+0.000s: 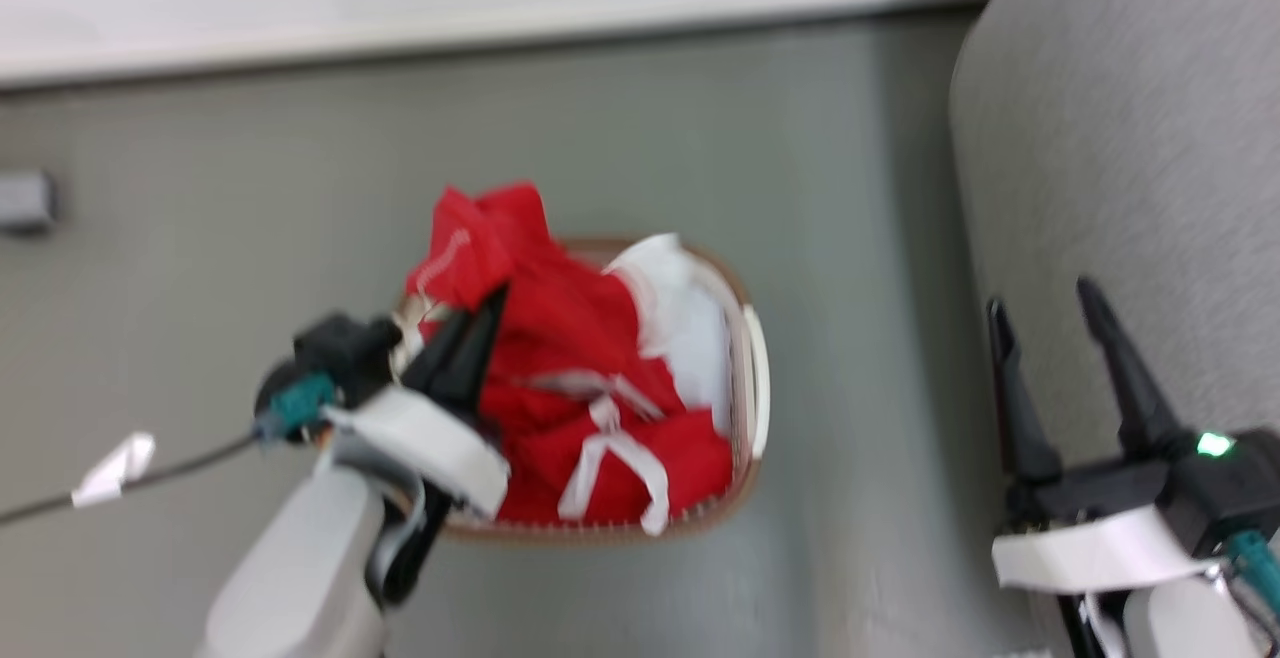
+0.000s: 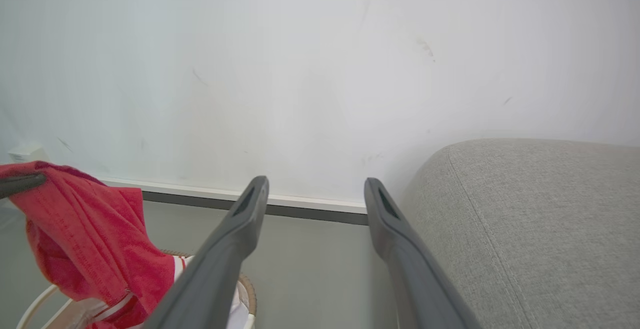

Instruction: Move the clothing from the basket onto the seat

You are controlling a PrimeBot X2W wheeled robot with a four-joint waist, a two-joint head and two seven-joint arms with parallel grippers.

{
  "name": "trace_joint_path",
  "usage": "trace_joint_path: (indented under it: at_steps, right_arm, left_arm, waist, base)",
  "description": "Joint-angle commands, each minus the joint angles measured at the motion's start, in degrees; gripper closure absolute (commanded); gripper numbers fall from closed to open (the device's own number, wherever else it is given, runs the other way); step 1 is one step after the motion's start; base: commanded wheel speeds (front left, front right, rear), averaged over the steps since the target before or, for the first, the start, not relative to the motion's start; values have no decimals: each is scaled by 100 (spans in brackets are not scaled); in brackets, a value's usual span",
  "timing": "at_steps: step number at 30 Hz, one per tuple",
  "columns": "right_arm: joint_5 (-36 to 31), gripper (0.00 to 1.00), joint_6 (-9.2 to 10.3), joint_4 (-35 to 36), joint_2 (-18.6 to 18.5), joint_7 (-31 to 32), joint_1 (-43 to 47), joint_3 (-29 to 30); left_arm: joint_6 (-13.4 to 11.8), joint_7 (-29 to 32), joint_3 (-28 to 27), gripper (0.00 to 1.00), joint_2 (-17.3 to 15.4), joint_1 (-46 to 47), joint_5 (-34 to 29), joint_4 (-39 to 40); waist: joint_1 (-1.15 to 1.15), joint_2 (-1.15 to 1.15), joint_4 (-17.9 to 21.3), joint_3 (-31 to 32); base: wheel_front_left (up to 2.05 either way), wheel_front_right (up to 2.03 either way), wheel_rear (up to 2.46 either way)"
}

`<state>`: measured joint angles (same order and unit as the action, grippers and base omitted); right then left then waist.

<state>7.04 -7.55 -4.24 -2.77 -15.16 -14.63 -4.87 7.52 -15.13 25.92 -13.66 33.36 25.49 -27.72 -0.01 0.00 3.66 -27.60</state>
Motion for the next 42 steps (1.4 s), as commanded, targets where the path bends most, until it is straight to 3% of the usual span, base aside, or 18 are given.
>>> trace_joint_path:
  at_steps: [1, 10, 20, 28, 35, 36, 37, 41, 42]
  right_arm:
    - [64, 0, 12, -80, -20, 0, 220, -26]
    - [121, 0, 12, -158, -18, 0, 787, -443]
    - [-187, 0, 13, -69, -29, 1, 622, -1899]
    - [-86, 0, 13, -479, -300, 1, -260, -2956]
    - [646, 0, 13, -1228, -374, 2, -957, -3764]
    - [796, 69, 12, -1283, -350, 1, -1007, -3805]
    - [981, 100, 12, -1341, -332, 2, -1023, -3835]
    - [1598, 100, 13, -1488, -302, 1, -940, -3676]
    - [1687, 100, 13, -1532, -314, 2, -917, -3609]
  left_arm:
    - [-9, -1, 18, 100, -76, -283, 65, 169]
    - [-273, 577, 2, 100, -321, -1147, 329, 1608]
    - [-628, 1424, 43, 100, -584, -1642, 501, 3441]
    - [-585, 1855, 358, 100, -567, -1739, 591, 4204]
    - [-411, 2022, 743, 100, -403, -1810, 745, 4377]
    - [-412, 2014, 760, 100, -383, -1830, 777, 4352]
    - [-421, 1997, 775, 100, -388, -1845, 759, 4315]
    - [-438, 1837, 725, 100, -332, -1934, 838, 4139]
    - [-446, 1776, 683, 87, -306, -1975, 901, 4074]
  waist:
    - [1, 0, -135, 1122]
    - [1, 0, -166, 2251]
    - [1, 0, -239, 2652]
    - [1, 0, -272, 2664]
    - [1, 0, -342, 2674]
    - [1, 0, -351, 2678]
    - [1, 0, -361, 2685]
    - [1, 0, -388, 2712]
    - [1, 0, -389, 2714]
  base:
    - [0, 0, 0]
    - [0, 0, 0]
    - [0, 0, 0]
    - [0, 0, 0]
    - [0, 0, 0]
    - [0, 0, 0]
    - [0, 0, 0]
    - [0, 0, 0]
    - [0, 0, 0]
